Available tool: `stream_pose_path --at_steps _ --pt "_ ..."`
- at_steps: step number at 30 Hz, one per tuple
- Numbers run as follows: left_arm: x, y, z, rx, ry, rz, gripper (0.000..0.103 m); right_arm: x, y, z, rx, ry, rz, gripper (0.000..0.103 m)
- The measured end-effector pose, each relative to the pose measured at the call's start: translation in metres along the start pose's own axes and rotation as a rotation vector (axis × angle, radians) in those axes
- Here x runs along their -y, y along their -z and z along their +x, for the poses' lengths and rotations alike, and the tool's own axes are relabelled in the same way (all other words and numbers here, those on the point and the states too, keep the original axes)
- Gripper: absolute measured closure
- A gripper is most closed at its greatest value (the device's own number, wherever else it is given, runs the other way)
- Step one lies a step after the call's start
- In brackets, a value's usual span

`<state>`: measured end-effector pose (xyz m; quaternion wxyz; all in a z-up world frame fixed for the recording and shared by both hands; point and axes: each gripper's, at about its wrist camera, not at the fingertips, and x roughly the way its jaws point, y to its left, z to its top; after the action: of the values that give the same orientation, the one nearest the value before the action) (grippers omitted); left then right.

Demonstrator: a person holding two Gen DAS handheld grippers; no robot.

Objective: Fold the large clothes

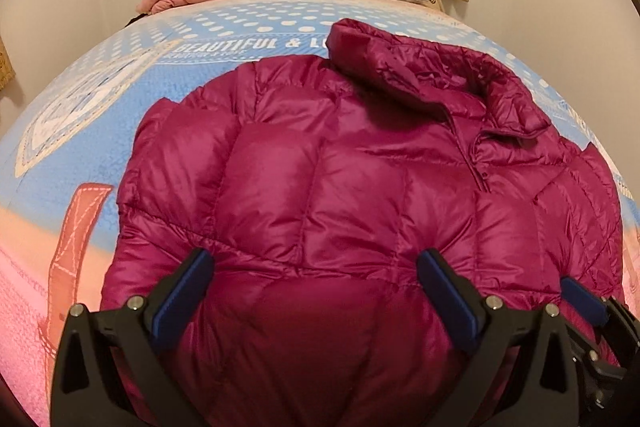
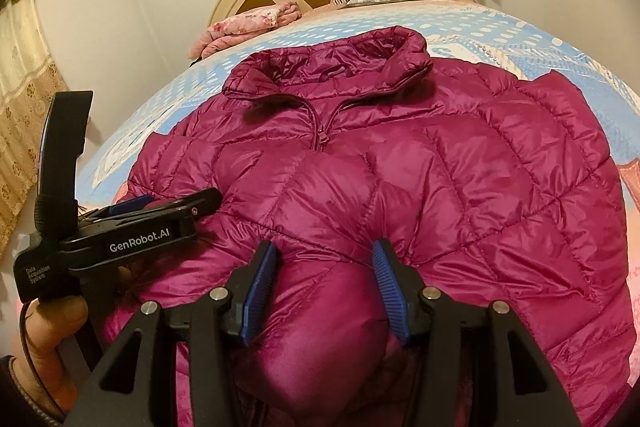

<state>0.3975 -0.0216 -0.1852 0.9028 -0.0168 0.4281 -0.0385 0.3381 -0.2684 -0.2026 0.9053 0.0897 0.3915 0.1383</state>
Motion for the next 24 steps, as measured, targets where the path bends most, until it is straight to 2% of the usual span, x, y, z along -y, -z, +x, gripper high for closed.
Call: stream_pose_path --at_steps 3,6,10,12,15,18,24 --pt "-0.002 0.0 0.0 0.007 0.012 -0.012 0.0 0.001 -0.007 -0.003 -0.022 -0.053 0.009 0.034" --pt "-0.005 0.002 -0.002 0.015 0.018 -0.019 0.0 0.0 -0.027 -0.012 -0.034 -0.064 0.008 0.031" --pt "-0.006 0.002 -0.002 0.02 0.03 -0.027 0.0 -0.001 -0.085 -0.019 -0.018 -0.081 0.025 0.03" --pt "-0.008 0.002 -0.003 0.023 0.039 -0.034 0.0 -0.001 -0.118 -0.007 -0.035 -0.08 0.036 0.03" --pt "-0.009 0.002 -0.004 0.028 0.052 -0.044 0.0 0.001 -0.17 0.021 -0.019 0.008 0.005 0.03" --pt "-0.01 0.002 -0.004 0.032 0.062 -0.052 0.0 0.01 -0.212 0.058 -0.054 0.044 0.009 0.03" --pt "-0.012 0.002 -0.004 0.042 0.075 -0.066 0.0 0.03 -0.269 0.122 -0.103 0.061 0.063 0.03"
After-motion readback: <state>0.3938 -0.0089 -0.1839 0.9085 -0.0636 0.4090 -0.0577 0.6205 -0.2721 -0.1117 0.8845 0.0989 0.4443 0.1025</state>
